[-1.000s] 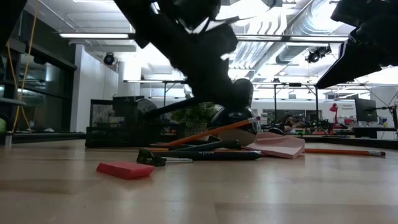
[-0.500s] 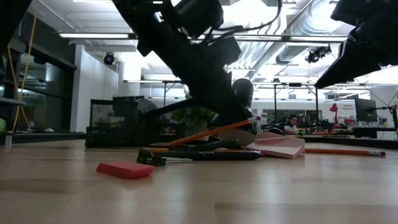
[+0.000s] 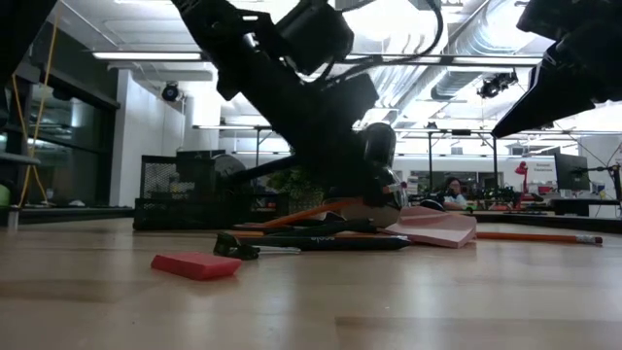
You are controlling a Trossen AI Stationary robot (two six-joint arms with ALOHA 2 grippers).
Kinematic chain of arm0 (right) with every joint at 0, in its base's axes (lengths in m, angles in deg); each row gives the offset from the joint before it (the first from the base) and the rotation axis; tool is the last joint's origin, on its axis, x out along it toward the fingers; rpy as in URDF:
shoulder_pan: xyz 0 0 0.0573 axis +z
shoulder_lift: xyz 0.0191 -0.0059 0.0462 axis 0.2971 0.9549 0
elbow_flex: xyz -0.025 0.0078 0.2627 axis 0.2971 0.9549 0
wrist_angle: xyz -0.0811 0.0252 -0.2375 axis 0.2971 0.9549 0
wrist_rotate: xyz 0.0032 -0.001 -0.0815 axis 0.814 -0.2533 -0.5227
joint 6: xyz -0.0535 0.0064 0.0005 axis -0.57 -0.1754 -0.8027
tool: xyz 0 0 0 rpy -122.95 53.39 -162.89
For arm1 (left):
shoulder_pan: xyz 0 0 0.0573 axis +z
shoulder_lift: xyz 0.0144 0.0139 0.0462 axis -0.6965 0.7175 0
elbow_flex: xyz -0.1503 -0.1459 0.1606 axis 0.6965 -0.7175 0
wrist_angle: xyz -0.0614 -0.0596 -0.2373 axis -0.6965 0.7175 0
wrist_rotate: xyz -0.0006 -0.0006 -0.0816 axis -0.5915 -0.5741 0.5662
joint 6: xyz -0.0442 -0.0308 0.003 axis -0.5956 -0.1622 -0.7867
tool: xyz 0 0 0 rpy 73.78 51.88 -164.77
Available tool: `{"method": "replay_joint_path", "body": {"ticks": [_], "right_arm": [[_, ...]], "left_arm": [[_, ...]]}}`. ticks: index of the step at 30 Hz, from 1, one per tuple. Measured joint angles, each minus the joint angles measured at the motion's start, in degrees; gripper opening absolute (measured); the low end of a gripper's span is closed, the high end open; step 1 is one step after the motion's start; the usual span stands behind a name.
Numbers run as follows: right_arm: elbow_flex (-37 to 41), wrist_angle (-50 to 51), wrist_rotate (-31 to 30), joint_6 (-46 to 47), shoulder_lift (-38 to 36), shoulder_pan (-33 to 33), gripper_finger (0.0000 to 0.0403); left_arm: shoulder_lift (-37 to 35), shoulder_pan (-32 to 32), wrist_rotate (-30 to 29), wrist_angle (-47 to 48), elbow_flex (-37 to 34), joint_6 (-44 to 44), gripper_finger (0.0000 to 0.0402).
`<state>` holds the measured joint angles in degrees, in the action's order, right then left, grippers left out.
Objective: Pick and place office supplies into organizer
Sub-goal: Put the top left orange pencil into the black desk organizer
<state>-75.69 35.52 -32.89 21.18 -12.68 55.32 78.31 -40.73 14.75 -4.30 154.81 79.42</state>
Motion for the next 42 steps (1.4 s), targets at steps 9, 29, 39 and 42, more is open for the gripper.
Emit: {"method": "replay_joint_path", "body": {"ticks": [9, 29, 39, 42], "right_arm": [[0.0, 0.0, 0.0, 0.0, 0.0, 0.0, 0.0098], [0.0, -0.7, 0.0, 0.0, 0.0, 0.0, 0.0098], [0.0, -0.5, 0.0, -0.4, 0.0, 0.0, 0.0098], [0.0, -0.6, -0.1, -0.4, 0.0, 0.0, 0.0098]], "left_arm": [[0.2, 0.0, -1.9, -0.3, 0.0, 0.0, 0.0165], [0.2, 0.0, -4.1, 0.5, 0.0, -0.2, 0.0020], [-3.4, 0.0, -4.9, 2.1, 0.0, 0.3, 0.0012], [-7.0, 0.0, -6.1, 5.0, 0.0, 2.0, 0.0008]]}}
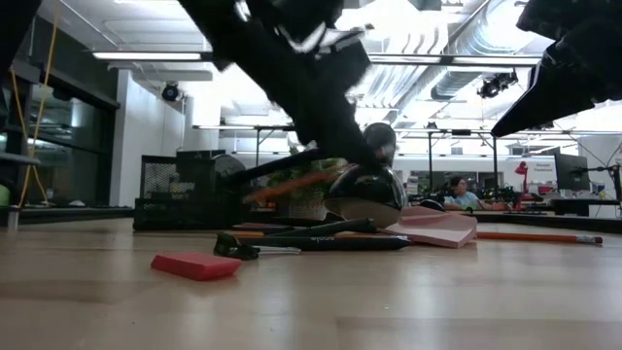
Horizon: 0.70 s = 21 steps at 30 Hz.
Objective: Pick and place office supplies into organizer
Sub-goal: Put the top left orange pencil into the black desk organizer
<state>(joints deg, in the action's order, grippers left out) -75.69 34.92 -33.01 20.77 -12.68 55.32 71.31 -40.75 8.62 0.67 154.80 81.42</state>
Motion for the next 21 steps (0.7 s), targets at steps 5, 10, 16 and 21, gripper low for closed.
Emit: {"method": "replay_joint_path", "body": {"ticks": [5, 10, 16, 21], "right_arm": [[0.0, -0.4, -2.0, 0.0, 0.0, 0.0, 0.0098], [0.0, -1.0, -4.1, -0.6, 0.0, 0.0, 0.0098], [0.0, -2.9, -6.1, -1.7, 0.1, -0.1, 0.0098], [0.0, -4.2, -7.3, -4.1, 1.0, -0.1, 0.0098]], "left_arm": [[-6.1, 0.0, -4.9, 5.4, 0.0, 2.5, 0.0006], [-12.2, 0.0, -11.1, 12.4, 0.1, 4.9, 0.0003], [-17.1, -0.1, -21.2, 21.6, 0.0, 2.5, 0.0004], [-21.9, -0.6, -28.1, 19.8, -4.7, 0.5, 0.0003]]}}
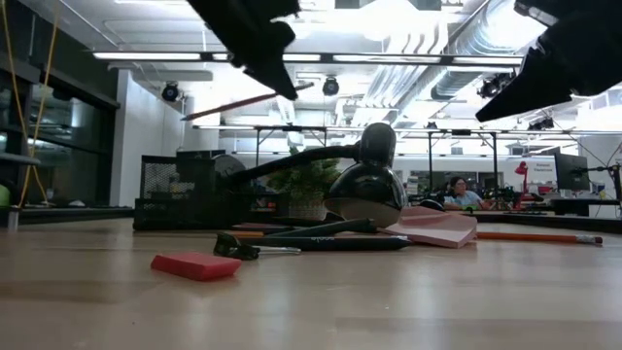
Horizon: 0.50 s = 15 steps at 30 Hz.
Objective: Pick and place office supplies into organizer
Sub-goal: Put the top left orange pencil into the black desk organizer
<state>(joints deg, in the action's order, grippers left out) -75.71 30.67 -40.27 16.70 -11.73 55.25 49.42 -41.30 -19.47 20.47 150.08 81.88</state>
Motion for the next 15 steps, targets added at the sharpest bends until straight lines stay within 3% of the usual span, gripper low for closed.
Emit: {"method": "replay_joint_path", "body": {"ticks": [7, 15], "right_arm": [[0.0, -0.1, -1.3, -0.5, 0.7, -0.2, 0.0098], [0.0, -2.1, -2.5, -1.3, 0.9, -1.3, 0.0098]], "left_arm": [[-9.6, 0.2, -4.7, -18.0, -13.2, -0.5, 0.0004], [-16.1, 0.2, -12.7, -39.5, -24.9, 7.2, 0.0005]]}}
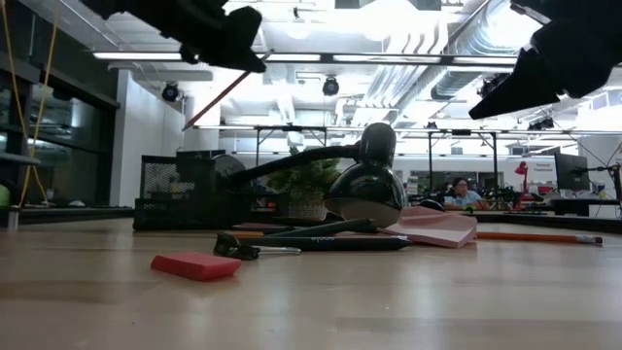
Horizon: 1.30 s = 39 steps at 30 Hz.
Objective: Pick and place office supplies into organizer
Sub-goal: Put the top left orange pencil into the black desk organizer
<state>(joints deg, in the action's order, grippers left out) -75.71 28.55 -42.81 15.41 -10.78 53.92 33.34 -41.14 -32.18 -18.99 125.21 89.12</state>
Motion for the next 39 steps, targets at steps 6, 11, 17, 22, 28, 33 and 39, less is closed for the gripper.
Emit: {"method": "replay_joint_path", "body": {"ticks": [6, 11, 17, 22, 28, 33, 39], "right_arm": [[0.0, -3.9, 0.0, -3.6, 0.0, -1.7, 0.0098], [0.0, -4.9, 0.5, -4.8, 0.0, -3.1, 0.0098], [0.0, -5.1, 1.6, -4.8, 0.0, -4.4, 0.0098], [0.0, -5.6, 1.8, -4.8, 0.0, -4.8, 0.0098], [0.0, -6.9, 1.8, -5.2, 0.0, -4.8, 0.0098], [0.0, -7.2, 1.9, -5.2, 0.0, -4.8, 0.0098], [0.0, -7.2, 2.0, -5.2, 0.0, -4.8, 0.0098]], "left_arm": [[0.2, 0.0, -3.3, -10.9, -5.4, 0.9, 0.0005], [0.3, 0.0, -6.5, -25.9, -11.9, 4.5, 0.0005], [0.3, 0.0, -7.2, -42.2, -19.0, 11.4, 0.0005], [0.3, 0.1, -5.6, -48.4, -21.7, 14.7, 0.0005], [0.3, 3.5, -3.5, -47.0, -22.0, 14.0, 0.0005], [0.3, 6.8, 0.1, -44.4, -22.0, 10.8, 0.0005], [1.5, 9.4, 3.7, -41.0, -22.0, 6.4, 0.0005]]}}
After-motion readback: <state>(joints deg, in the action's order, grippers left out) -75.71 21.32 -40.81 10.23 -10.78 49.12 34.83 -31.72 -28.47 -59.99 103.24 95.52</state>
